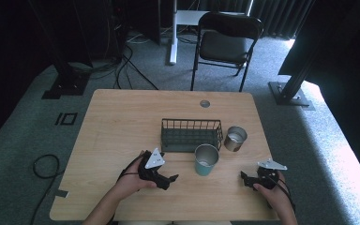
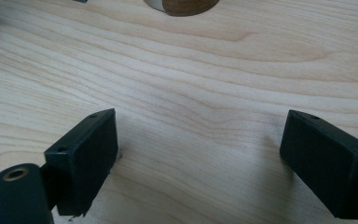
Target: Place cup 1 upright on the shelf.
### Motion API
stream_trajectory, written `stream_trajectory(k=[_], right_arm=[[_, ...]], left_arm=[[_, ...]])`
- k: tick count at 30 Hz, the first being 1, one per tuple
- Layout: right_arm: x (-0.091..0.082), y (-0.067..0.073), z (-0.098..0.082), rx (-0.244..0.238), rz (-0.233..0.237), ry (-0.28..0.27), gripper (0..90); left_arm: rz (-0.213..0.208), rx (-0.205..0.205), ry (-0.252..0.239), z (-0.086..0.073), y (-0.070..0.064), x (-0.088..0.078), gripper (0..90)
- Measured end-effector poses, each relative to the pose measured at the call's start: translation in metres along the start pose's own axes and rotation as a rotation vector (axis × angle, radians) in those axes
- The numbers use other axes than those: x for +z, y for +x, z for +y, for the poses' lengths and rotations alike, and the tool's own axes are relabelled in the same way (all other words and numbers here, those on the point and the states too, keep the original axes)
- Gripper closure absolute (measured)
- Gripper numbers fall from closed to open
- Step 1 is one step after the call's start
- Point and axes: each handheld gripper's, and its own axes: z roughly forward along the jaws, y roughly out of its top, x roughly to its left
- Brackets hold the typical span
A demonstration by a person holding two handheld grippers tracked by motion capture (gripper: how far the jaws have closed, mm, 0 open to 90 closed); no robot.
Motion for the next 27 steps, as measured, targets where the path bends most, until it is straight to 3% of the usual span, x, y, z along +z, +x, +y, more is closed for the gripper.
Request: stream_trajectory(k=[13,27], right_arm=[[0.0,0.0,0.0,0.0,0.0,0.0,10.8],[0.0,0.0,0.0,0.0,0.0,0.0,10.8]], left_arm=[[-0.057,0.044,-0.02,0.015,-0.011,0.022,1.5],[-0.096,0.047,-0.069,0.03,-0.02,0.043,1.5]])
